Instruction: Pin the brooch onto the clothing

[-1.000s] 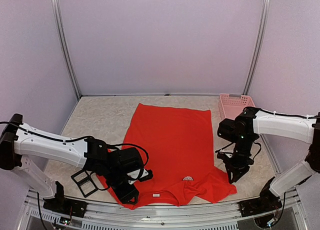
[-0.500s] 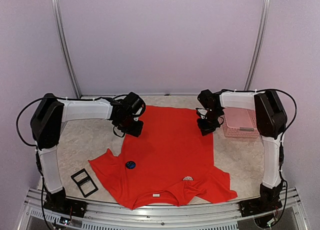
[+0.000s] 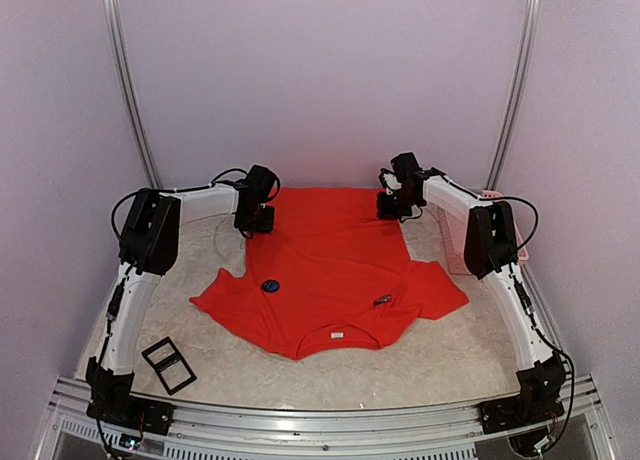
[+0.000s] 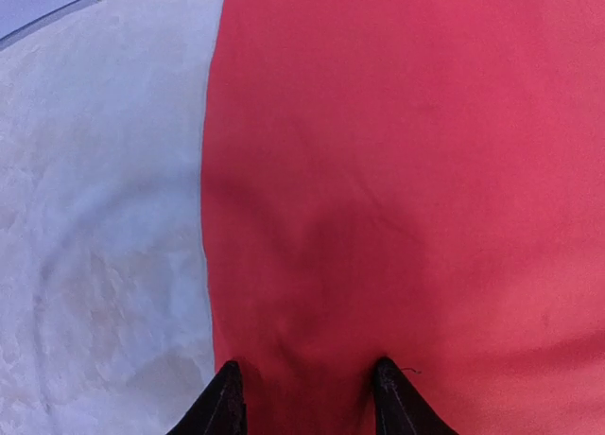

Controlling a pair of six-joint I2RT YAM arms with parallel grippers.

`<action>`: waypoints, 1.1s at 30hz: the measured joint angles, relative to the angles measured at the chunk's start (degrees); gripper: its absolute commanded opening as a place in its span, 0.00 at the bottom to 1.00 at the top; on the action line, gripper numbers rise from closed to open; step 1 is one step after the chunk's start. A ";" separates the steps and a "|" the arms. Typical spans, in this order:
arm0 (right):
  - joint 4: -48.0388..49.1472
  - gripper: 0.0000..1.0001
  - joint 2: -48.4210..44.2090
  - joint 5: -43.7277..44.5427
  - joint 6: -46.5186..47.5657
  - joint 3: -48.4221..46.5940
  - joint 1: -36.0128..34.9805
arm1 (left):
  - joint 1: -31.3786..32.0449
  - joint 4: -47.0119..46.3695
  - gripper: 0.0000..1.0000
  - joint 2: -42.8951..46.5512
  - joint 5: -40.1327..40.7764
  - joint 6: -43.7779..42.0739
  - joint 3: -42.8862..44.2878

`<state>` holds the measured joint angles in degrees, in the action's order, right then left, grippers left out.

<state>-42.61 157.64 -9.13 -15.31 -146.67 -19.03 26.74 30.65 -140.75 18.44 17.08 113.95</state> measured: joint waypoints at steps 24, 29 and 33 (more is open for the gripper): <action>9.03 0.00 -57.77 -11.10 6.08 74.66 -15.85 | 21.31 -1.46 0.49 42.82 -2.62 6.71 -45.70; 13.40 0.00 -56.87 -12.28 4.31 86.79 -20.11 | 24.85 -0.37 0.48 40.61 -3.58 14.43 -53.90; 14.99 0.00 -56.19 -9.90 1.77 89.96 -20.02 | 25.55 -0.17 0.48 39.50 -3.15 18.60 -56.35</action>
<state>-27.62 101.45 -19.03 -13.54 -56.71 -39.05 52.29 30.48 -101.25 15.29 35.68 57.60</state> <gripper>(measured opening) 0.002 0.483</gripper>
